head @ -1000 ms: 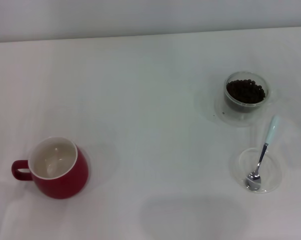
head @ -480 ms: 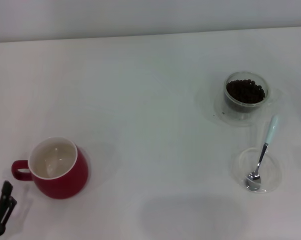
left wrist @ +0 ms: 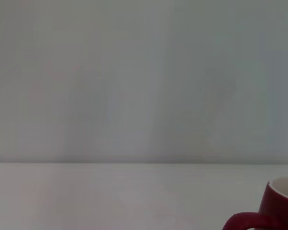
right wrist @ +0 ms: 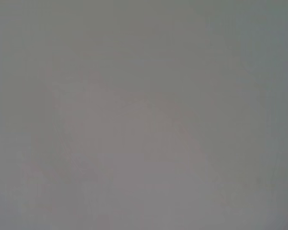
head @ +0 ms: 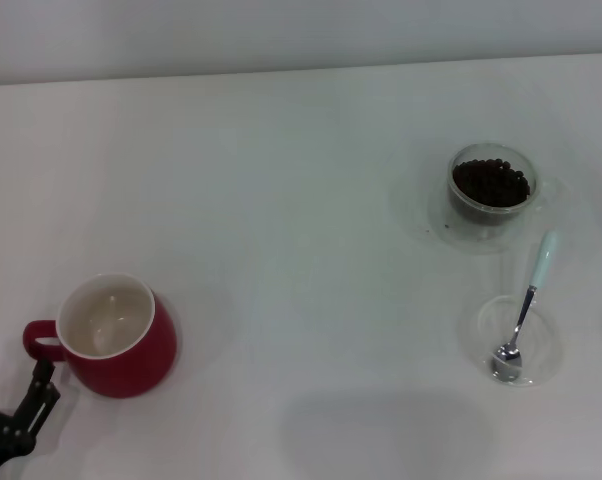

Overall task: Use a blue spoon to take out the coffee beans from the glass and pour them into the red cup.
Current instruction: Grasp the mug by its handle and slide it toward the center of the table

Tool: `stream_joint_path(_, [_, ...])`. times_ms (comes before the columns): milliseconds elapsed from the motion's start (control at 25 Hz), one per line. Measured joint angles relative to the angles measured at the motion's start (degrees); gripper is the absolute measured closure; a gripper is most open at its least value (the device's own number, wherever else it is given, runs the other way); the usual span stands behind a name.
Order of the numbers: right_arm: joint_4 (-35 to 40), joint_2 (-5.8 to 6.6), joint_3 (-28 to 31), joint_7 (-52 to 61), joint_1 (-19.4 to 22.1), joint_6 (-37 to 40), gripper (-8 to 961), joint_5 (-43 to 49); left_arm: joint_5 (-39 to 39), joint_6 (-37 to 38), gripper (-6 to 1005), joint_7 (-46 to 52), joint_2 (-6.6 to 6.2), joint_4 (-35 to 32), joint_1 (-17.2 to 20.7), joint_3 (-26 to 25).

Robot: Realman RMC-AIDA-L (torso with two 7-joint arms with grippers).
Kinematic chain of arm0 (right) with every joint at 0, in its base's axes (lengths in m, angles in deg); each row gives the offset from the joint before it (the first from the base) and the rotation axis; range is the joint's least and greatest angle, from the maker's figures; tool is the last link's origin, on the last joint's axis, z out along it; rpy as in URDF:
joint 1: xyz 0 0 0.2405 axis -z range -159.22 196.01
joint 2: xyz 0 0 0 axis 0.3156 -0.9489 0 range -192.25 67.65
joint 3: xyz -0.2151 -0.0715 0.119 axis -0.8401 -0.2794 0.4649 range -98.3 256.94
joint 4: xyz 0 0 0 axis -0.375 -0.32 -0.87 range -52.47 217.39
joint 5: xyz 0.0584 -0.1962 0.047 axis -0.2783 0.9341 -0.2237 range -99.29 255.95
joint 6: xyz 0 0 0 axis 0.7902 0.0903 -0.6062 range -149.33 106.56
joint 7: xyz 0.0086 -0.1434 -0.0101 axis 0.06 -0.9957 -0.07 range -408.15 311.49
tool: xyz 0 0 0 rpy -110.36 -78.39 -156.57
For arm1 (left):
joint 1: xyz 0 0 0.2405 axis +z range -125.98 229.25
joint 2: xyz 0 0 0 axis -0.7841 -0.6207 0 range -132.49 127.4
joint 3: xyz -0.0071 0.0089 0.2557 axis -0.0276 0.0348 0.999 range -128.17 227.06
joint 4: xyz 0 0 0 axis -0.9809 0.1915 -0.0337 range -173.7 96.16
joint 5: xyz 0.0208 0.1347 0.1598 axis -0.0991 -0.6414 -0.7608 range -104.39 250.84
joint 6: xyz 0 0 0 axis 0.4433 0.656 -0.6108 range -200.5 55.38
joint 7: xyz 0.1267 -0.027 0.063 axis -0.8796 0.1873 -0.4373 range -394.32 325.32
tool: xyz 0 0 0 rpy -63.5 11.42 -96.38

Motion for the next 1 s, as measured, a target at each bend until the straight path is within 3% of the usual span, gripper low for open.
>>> stream_joint_path(720, [-0.31,-0.31,0.08,-0.34,1.78,-0.51,212,0.1,-0.03,-3.96,120,-0.31,-0.13,1.22,-4.91,-0.01])
stream_joint_path(1000, [-0.22,-0.31,0.08,-0.36,1.86,-0.41,215,0.11,-0.2,-4.58,142,-0.32,-0.05,0.87,-5.19,0.0])
